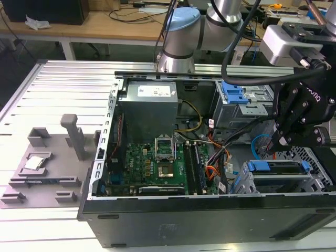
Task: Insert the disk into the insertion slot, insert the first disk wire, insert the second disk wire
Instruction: 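Insert the first disk wire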
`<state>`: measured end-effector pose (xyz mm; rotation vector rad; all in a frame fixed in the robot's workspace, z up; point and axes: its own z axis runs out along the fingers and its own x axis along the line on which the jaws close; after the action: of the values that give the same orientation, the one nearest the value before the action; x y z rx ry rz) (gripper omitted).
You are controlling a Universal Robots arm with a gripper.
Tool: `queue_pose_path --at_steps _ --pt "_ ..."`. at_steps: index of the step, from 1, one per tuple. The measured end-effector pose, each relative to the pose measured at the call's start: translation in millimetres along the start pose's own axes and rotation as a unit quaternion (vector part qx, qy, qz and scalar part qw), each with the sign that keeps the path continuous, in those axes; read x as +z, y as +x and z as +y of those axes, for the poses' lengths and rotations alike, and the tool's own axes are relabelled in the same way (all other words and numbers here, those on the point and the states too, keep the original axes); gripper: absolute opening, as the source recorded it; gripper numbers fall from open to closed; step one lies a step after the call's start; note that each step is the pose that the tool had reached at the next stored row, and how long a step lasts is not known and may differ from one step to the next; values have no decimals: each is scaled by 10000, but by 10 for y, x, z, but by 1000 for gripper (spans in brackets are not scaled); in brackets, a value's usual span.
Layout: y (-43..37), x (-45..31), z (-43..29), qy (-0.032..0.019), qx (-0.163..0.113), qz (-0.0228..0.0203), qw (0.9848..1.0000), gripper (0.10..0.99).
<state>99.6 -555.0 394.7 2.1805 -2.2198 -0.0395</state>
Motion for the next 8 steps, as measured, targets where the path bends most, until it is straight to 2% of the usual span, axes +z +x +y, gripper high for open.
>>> queue_pose_path --at_steps 1,5,8 --pt "0 0 -12 0 -1 -1 10000 106" --pt "-15 -15 -421 -22 0 5 10000 106" --pt "-39 -16 -569 -38 0 6 10000 106"
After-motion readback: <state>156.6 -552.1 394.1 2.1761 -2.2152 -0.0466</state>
